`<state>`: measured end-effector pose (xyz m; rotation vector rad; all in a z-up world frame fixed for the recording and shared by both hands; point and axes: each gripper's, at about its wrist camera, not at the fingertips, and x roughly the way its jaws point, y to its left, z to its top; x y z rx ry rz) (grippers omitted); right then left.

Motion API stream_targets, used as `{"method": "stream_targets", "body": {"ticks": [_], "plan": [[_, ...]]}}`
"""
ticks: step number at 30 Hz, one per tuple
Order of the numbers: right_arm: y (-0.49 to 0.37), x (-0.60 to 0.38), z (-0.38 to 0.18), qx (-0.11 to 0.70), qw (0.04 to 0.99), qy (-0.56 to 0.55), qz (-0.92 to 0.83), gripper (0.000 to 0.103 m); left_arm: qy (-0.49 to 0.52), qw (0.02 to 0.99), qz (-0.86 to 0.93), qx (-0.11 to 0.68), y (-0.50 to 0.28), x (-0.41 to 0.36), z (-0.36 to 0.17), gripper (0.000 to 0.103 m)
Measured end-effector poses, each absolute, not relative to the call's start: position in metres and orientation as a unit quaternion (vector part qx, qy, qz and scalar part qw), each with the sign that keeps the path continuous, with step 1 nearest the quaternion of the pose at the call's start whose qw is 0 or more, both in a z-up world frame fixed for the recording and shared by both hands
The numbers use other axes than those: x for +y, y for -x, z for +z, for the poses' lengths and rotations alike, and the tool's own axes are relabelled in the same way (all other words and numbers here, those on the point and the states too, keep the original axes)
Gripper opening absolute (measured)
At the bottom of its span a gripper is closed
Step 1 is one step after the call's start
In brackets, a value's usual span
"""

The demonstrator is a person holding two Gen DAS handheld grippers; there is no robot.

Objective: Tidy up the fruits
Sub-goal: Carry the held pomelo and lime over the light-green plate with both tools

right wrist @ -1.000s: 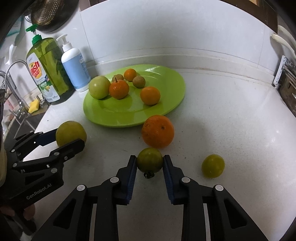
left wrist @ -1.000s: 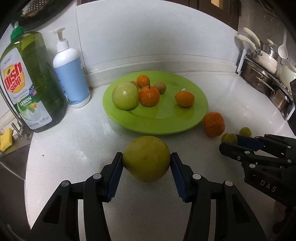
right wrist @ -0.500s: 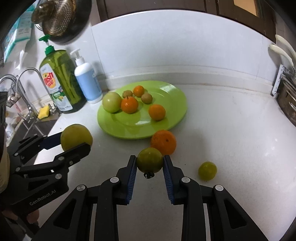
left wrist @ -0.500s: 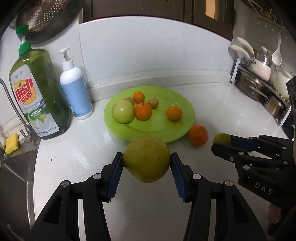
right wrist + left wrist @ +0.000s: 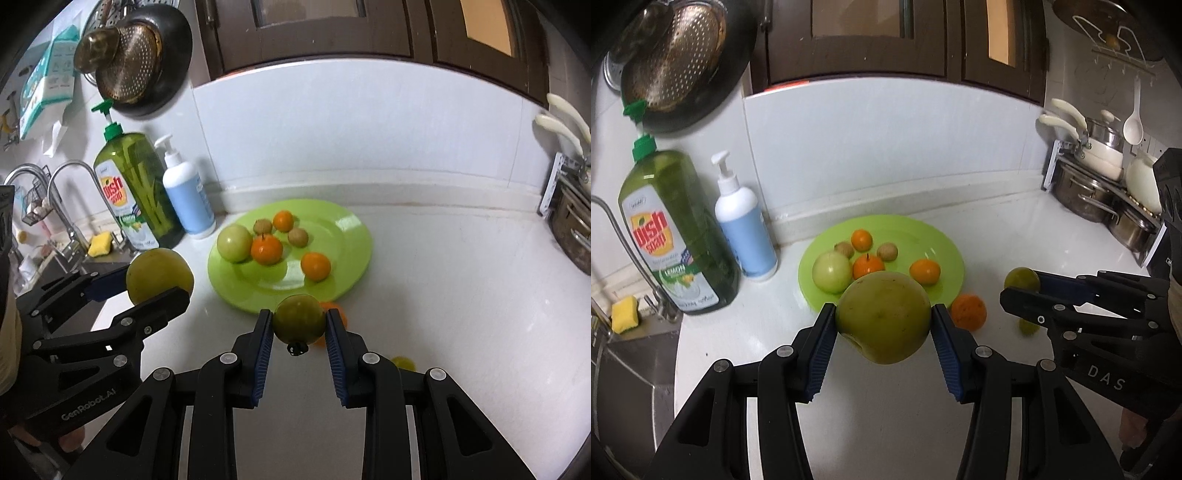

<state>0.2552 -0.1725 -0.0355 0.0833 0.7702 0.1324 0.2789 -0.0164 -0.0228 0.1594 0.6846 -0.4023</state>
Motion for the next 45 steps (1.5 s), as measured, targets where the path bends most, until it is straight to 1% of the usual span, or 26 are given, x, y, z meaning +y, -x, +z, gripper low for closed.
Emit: {"method": "stream_targets", "body": {"ticks": [10, 22, 29, 36, 45], "plan": [[-0.277, -0.177, -0.02, 0.355, 0.933, -0.026, 0.061, 0.03, -0.072, 0.92, -0.205, 0.326, -0.303, -0.025, -0.009, 0.051], [-0.323, -0.184, -0.022, 0.357, 0.932, -0.02, 0.054, 0.03, -0.079, 0.912, -0.212, 0.341, -0.358, -0.039, -0.013, 0.051], [-0.347, -0.189, -0.034, 0.372, 0.927, -0.017, 0.048, 0.03, -0.088, 0.906, -0.217, 0.354, -0.392, -0.05, -0.021, 0.051], [-0.378, -0.198, -0.057, 0.41, 0.91, -0.041, 0.052, 0.03, -0.097, 0.892, -0.233, 0.375, -0.424, -0.067, -0.033, 0.051], [-0.408, -0.2, -0.08, 0.441, 0.895, -0.052, 0.048, 0.03, -0.11, 0.876, -0.235, 0.407, -0.461, -0.089, -0.059, 0.051]]}}
